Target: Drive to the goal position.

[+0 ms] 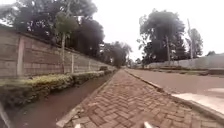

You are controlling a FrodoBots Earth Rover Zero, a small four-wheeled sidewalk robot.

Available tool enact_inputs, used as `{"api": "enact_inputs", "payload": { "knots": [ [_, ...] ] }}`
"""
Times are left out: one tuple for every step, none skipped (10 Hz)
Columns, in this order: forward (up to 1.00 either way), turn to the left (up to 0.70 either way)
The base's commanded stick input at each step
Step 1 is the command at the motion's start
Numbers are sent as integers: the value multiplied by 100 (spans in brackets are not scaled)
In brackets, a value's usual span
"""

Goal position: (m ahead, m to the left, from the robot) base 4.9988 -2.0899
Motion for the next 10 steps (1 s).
{"api": "enact_inputs", "payload": {
  "knots": [
    [70,0],
    [70,0],
    [70,0],
    [70,0],
    [70,-12],
    [70,-29],
    [70,-28],
    [70,-18],
    [70,10],
    [70,5]
  ]
}}
